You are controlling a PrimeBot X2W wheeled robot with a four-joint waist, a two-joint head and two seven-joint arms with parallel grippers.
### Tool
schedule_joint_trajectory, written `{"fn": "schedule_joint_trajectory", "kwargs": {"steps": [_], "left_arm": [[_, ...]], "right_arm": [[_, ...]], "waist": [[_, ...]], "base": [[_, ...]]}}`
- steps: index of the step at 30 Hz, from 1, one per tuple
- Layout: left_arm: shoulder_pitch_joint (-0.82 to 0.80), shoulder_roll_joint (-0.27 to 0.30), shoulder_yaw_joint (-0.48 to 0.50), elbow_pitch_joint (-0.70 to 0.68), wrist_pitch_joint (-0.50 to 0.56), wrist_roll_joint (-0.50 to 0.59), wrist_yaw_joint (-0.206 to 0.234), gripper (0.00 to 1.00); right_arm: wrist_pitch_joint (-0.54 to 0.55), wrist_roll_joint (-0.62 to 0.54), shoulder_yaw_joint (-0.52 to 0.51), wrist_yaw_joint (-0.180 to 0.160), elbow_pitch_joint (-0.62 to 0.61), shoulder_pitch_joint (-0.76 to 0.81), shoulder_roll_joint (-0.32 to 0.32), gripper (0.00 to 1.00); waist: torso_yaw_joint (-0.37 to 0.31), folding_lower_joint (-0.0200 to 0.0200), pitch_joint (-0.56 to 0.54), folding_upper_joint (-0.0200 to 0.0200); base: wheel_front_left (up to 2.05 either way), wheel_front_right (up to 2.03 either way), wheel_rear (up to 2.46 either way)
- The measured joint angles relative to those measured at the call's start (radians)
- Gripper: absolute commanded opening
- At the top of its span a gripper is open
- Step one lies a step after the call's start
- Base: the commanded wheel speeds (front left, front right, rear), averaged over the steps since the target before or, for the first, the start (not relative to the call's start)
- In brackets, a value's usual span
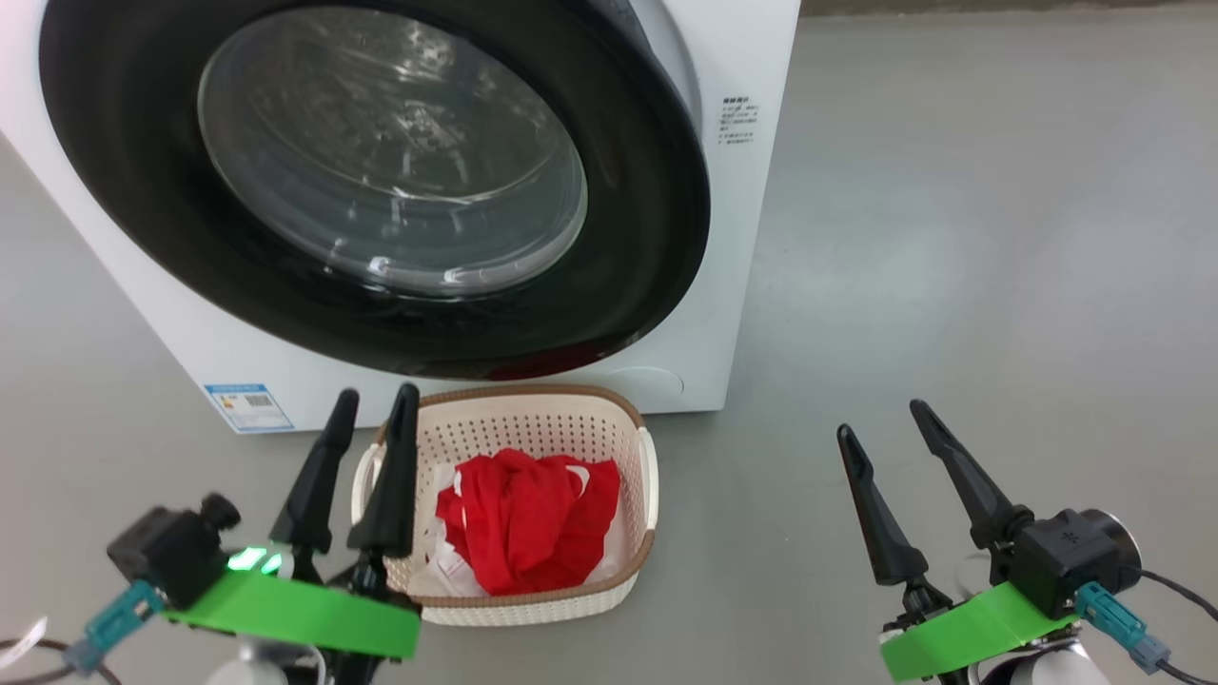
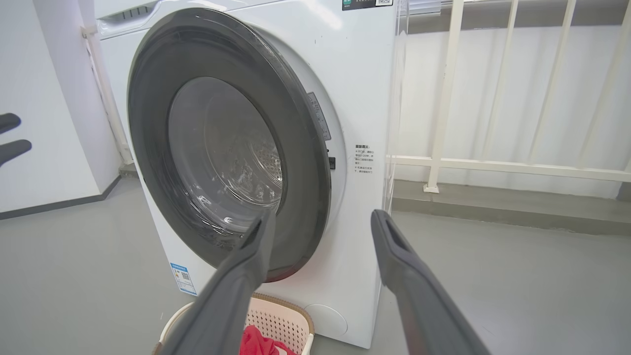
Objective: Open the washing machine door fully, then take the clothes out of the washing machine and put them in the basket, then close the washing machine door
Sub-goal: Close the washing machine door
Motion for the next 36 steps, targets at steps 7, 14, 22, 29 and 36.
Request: {"fn": "schedule_joint_trajectory", "kwargs": {"steps": [7,14,22,29,36], "left_arm": [[0.113,0.013,0.012,-0.070,-0.007,0.179,0.035,1.00],[0.201,0.003,0.069,-0.134,-0.010,0.332,0.052,1.00],[0.298,-0.017,0.125,-0.142,-0.010,0.418,0.051,1.00],[0.331,-0.035,0.147,-0.132,-0.010,0.467,0.050,1.00],[0.351,-0.053,0.163,-0.119,-0.010,0.485,0.048,1.00]], "right_arm": [[0.000,0.000,-0.012,0.000,-0.009,0.048,0.001,1.00],[0.000,0.000,-0.038,0.000,-0.031,0.086,0.002,1.00],[0.000,0.000,-0.039,0.000,-0.042,0.121,0.004,1.00],[0.000,0.000,-0.054,0.000,-0.058,0.133,0.005,1.00],[0.000,0.000,-0.068,0.000,-0.060,0.155,0.006,1.00]], "waist": [[-0.011,0.0000,-0.048,0.0000],[-0.020,0.0000,-0.076,0.0000],[-0.024,0.0000,-0.095,0.0000],[-0.023,0.0000,-0.101,0.0000],[-0.027,0.0001,-0.102,-0.0001]], "base": [[0.00,0.00,0.00],[0.00,0.00,0.00],[0.00,0.00,0.00],[0.00,0.00,0.00],[0.00,0.00,0.00]]}}
